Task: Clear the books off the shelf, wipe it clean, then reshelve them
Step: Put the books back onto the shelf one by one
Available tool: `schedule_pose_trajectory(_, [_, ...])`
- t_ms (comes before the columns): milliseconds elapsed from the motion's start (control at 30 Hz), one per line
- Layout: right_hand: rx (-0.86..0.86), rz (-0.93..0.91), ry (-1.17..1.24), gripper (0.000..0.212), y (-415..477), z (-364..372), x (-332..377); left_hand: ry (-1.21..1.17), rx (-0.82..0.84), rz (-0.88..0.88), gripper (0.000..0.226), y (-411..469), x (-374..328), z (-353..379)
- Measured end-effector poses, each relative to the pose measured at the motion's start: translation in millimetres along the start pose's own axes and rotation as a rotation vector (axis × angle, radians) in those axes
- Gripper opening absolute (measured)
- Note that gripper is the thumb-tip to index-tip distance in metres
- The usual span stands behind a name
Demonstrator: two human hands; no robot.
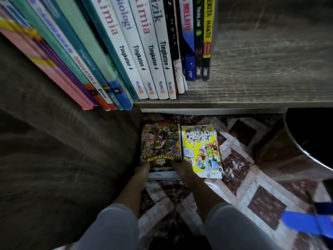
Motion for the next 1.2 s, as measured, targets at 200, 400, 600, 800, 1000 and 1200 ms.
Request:
schedule_pose_trajectory(200, [-0.052,-0.001,0.003,0.049,-4,-3,-1,-0.046,0.032,0.053,0.048,0,-8,-1])
schedule_pose_trajectory(400, [-0.140,0.055,0.109,0.052,-8,-18,-6,-0.062,-0.010,0.016,0.075,-3,-2,-2])
schedule_pose_trajectory(600, [0.003,0.123,0.565,0.031,-22,1,8,-0.104,-0.067,0.087,0.066,-20,-23,-16])
schedule_pose_trajectory(800, [-0.027,0.052,0.565,0.023,-47,-17,37,-0.127,-0.051,0.105,0.053,-60,-32,-22])
schedule_pose_trajectory(1000, [-0.092,0.015,0.561,0.017,-98,-54,50,-0.027,-0.017,0.172,0.052,-119,-30,-10])
schedule_pose_trajectory(1200, [-0.225,-0.040,0.591,0.014,-169,-103,61,0.026,0.097,0.302,0.052,-185,-18,15])
Point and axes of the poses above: each hand's wrist, its own y-axis towards the middle knuckle, its own z-axis out of the palm, x = y × z, the point moved 9 cm from there along y, towards the middle knuckle, and after that the axes turned 13 degrees about -z, right-handed, at the moved point
